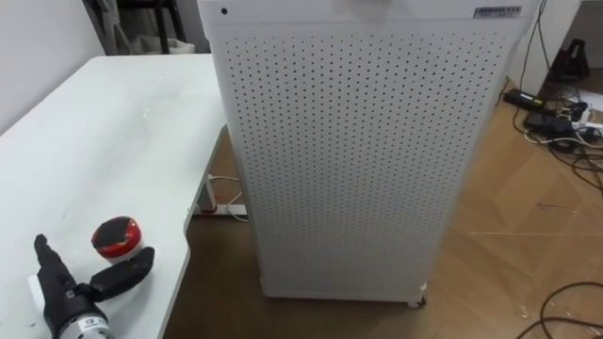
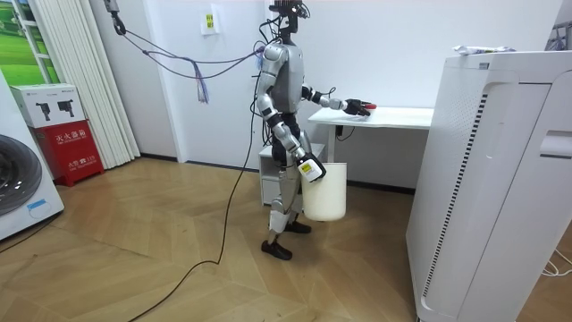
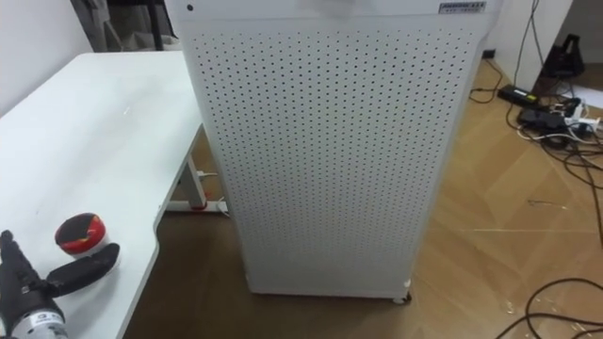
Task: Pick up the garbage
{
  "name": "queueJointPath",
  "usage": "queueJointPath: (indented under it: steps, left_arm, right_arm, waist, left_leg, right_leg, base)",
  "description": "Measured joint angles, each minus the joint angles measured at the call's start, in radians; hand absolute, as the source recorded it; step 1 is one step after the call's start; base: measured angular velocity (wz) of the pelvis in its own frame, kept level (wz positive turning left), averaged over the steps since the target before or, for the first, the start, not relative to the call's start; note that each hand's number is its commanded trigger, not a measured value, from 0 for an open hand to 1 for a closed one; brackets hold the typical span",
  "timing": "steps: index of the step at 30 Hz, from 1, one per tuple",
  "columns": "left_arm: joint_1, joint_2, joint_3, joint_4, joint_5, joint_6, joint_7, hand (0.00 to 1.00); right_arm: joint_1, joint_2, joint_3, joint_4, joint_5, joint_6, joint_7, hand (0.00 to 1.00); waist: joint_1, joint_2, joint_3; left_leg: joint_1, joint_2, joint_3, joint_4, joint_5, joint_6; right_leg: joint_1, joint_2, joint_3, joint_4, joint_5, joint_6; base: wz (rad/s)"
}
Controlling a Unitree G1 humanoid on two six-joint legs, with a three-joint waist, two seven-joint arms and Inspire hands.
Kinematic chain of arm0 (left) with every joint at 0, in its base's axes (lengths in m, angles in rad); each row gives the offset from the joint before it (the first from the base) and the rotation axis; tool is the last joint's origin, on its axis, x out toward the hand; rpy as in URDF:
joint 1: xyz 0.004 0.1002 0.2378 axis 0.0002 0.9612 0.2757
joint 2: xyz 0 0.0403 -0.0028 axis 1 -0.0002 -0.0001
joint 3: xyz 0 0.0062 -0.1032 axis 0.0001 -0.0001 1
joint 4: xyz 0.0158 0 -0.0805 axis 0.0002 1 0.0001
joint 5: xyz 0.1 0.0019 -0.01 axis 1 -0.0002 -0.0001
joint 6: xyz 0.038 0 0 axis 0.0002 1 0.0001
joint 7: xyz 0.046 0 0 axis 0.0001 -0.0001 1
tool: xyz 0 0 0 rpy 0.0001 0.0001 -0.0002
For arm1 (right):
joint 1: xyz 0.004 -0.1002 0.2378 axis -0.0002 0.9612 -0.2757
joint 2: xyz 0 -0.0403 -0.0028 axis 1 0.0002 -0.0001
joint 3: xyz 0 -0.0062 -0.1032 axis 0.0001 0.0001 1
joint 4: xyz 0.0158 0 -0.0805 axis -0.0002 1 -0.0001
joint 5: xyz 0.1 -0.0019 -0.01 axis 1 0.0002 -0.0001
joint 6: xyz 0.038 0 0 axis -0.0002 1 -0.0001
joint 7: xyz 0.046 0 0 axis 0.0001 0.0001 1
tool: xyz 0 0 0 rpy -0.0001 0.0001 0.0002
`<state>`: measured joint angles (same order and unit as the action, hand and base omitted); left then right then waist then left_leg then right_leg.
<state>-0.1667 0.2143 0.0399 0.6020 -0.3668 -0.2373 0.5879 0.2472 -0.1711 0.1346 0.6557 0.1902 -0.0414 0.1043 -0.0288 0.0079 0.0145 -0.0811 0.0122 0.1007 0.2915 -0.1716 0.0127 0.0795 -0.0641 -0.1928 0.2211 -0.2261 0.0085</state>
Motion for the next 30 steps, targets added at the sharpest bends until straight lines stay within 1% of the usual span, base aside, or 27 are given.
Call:
queueJointPath:
  steps: [4,8,14,15,16,17,22,28,30]
  left_arm:
    - [-0.018,0.000,0.000,-0.001,0.001,0.000,-0.003,0.00]
    - [-0.018,-0.001,-0.002,-0.003,0.006,0.001,-0.010,0.00]
    - [-0.019,-0.002,-0.004,-0.003,0.006,0.006,-0.012,0.00]
    - [-0.022,-0.004,-0.004,-0.003,0.006,0.006,-0.013,0.55]
    - [-0.023,-0.004,-0.005,-0.003,0.006,0.006,-0.013,1.00]
    - [-0.026,-0.005,-0.005,-0.003,0.006,0.006,-0.013,1.00]
    - [-0.039,-0.005,-0.005,-0.003,0.006,0.010,-0.015,1.00]
    - [-0.042,-0.006,-0.011,-0.003,0.006,0.011,-0.038,1.00]
    - [-0.041,-0.007,-0.014,-0.003,0.006,0.018,-0.052,1.00]
  right_arm:
    - [0.000,0.003,0.000,0.000,0.000,0.000,0.005,1.00]
    - [-0.001,0.005,0.000,0.000,0.000,0.000,0.003,1.00]
    - [-0.007,0.006,0.001,0.000,0.000,0.000,0.002,1.00]
    - [-0.008,0.006,0.001,0.000,0.000,0.000,0.002,1.00]
    - [-0.008,0.006,0.001,0.000,0.000,0.000,0.001,1.00]
    - [-0.009,0.006,0.001,0.000,0.000,0.000,0.001,1.00]
    - [-0.011,0.006,0.002,0.000,0.000,0.012,0.001,1.00]
    - [-0.011,0.006,0.006,0.000,0.000,0.012,0.002,1.00]
    - [-0.012,0.006,0.009,0.000,0.000,0.012,0.002,1.00]
  waist:
    - [0.000,0.001,-0.0003]
    - [-0.009,0.002,-0.0004]
    - [-0.021,0.006,0.0015]
    - [-0.021,0.008,0.0021]
    - [-0.022,0.009,0.0025]
    - [-0.022,0.011,0.0036]
    - [-0.021,0.015,0.0027]
    - [-0.023,0.017,0.0023]
    - [-0.023,0.016,0.0023]
  left_leg:
    - [-0.005,0.000,0.000,0.001,0.000,0.000]
    - [-0.011,-0.003,0.000,0.001,0.000,0.000]
    - [-0.012,-0.001,0.004,0.001,-0.001,0.002]
    - [-0.012,-0.001,0.004,0.001,-0.001,0.002]
    - [-0.012,-0.001,0.004,0.001,-0.001,0.002]
    - [-0.012,-0.001,0.004,0.001,-0.001,0.002]
    - [-0.011,-0.002,0.006,0.000,-0.001,0.002]
    - [-0.010,-0.002,0.005,-0.001,-0.001,0.002]
    - [-0.010,-0.002,0.006,-0.001,-0.001,0.002]
  right_leg:
    - [-0.004,-0.001,-0.001,0.000,0.000,0.000]
    - [-0.011,-0.001,-0.002,0.000,0.001,0.002]
    - [-0.013,-0.002,-0.001,0.000,0.001,0.002]
    - [-0.013,-0.002,-0.001,0.000,0.001,0.002]
    - [-0.013,-0.002,0.000,0.000,0.002,0.003]
    - [-0.013,-0.003,0.001,0.000,0.002,0.003]
    - [-0.013,-0.003,0.002,0.000,0.002,0.003]
    - [-0.013,-0.004,0.003,0.000,0.002,0.003]
    - [-0.013,-0.004,0.003,0.000,0.002,0.003]
  base:
    - [0.00]
    - [0.00]
    - [0.00]
    - [0.00]
    - [0.00]
    - [0.00]
    - [0.00]
    - [0.00]
    - [0.00]
